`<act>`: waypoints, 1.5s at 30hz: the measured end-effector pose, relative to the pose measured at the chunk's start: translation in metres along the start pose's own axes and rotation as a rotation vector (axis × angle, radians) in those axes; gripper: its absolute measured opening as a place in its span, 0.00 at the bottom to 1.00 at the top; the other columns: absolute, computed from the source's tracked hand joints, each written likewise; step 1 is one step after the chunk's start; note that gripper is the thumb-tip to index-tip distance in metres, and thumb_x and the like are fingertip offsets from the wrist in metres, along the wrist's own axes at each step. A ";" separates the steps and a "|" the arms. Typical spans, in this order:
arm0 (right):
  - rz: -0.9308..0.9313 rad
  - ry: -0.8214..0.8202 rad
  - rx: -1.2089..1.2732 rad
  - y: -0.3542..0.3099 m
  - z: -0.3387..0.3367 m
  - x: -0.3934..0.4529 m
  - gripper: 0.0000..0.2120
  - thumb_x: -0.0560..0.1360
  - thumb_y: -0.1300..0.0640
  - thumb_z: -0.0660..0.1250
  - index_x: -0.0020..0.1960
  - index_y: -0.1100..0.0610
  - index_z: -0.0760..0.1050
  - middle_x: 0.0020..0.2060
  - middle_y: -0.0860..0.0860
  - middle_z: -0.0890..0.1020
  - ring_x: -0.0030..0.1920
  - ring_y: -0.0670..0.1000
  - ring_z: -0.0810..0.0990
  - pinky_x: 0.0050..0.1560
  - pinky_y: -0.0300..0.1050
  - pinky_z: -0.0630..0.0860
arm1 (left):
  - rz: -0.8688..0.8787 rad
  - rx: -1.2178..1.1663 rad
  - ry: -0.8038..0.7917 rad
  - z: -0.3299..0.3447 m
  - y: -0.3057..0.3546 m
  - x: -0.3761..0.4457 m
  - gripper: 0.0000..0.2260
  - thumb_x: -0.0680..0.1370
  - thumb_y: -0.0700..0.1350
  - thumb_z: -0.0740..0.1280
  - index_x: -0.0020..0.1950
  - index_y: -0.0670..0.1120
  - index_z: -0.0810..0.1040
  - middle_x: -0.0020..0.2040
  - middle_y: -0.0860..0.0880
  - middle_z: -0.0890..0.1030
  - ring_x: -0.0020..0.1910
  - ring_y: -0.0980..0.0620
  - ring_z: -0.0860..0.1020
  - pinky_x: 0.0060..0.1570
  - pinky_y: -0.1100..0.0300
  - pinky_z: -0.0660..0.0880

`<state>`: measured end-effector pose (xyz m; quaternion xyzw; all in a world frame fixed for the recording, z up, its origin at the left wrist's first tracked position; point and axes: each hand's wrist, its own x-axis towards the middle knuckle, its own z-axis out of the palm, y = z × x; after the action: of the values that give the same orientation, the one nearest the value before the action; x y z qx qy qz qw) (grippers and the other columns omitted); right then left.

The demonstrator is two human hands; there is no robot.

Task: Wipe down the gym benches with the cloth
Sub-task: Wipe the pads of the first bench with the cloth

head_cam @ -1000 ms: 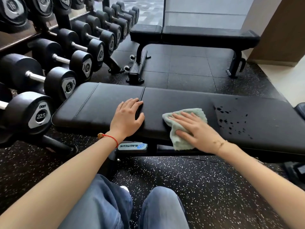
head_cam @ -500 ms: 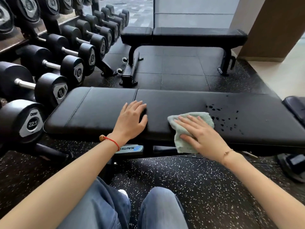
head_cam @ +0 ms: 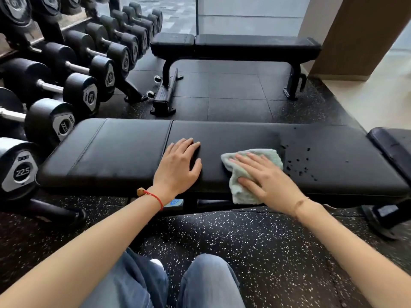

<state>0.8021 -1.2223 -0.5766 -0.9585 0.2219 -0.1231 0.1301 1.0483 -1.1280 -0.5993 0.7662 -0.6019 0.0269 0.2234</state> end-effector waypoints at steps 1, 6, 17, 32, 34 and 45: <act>0.012 -0.004 -0.007 0.016 -0.005 0.005 0.26 0.79 0.39 0.50 0.75 0.44 0.60 0.75 0.43 0.61 0.76 0.46 0.55 0.76 0.47 0.48 | 0.000 0.005 0.010 0.000 0.000 -0.001 0.26 0.77 0.55 0.54 0.73 0.47 0.70 0.74 0.47 0.70 0.75 0.48 0.64 0.77 0.51 0.54; 0.449 -0.017 -0.125 0.079 -0.013 0.103 0.26 0.81 0.45 0.54 0.76 0.53 0.57 0.76 0.52 0.60 0.76 0.55 0.56 0.75 0.53 0.49 | -0.009 0.004 0.015 0.000 0.001 -0.001 0.26 0.77 0.54 0.56 0.73 0.48 0.71 0.74 0.47 0.70 0.75 0.48 0.64 0.76 0.50 0.55; -0.100 0.030 -0.414 -0.012 0.010 -0.015 0.32 0.78 0.36 0.53 0.77 0.49 0.56 0.75 0.47 0.61 0.75 0.53 0.60 0.74 0.55 0.57 | -0.021 0.003 0.021 0.002 0.004 0.000 0.25 0.76 0.53 0.56 0.72 0.47 0.71 0.73 0.46 0.71 0.74 0.47 0.65 0.76 0.50 0.56; -0.124 0.119 -0.480 -0.035 0.035 0.009 0.33 0.75 0.35 0.58 0.75 0.50 0.61 0.72 0.49 0.68 0.72 0.54 0.66 0.72 0.54 0.62 | -0.042 -0.007 0.019 0.001 0.005 0.001 0.25 0.76 0.52 0.56 0.72 0.48 0.71 0.74 0.47 0.70 0.75 0.49 0.65 0.76 0.50 0.56; -0.128 0.116 -0.450 -0.039 0.038 0.014 0.32 0.76 0.35 0.57 0.75 0.50 0.61 0.73 0.48 0.67 0.73 0.53 0.65 0.73 0.53 0.62 | -0.038 -0.021 0.022 0.001 0.002 0.000 0.24 0.77 0.51 0.57 0.72 0.49 0.71 0.74 0.48 0.70 0.75 0.49 0.65 0.76 0.51 0.56; 0.239 0.033 -0.045 0.044 -0.011 0.030 0.32 0.74 0.36 0.53 0.74 0.50 0.62 0.74 0.48 0.63 0.76 0.54 0.57 0.76 0.53 0.50 | -0.047 -0.022 0.018 0.000 0.007 -0.001 0.25 0.76 0.51 0.56 0.72 0.48 0.72 0.74 0.47 0.70 0.75 0.48 0.65 0.76 0.49 0.56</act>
<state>0.8078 -1.2768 -0.5743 -0.9257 0.3394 -0.1175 0.1185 1.0421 -1.1283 -0.5972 0.7772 -0.5822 0.0217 0.2377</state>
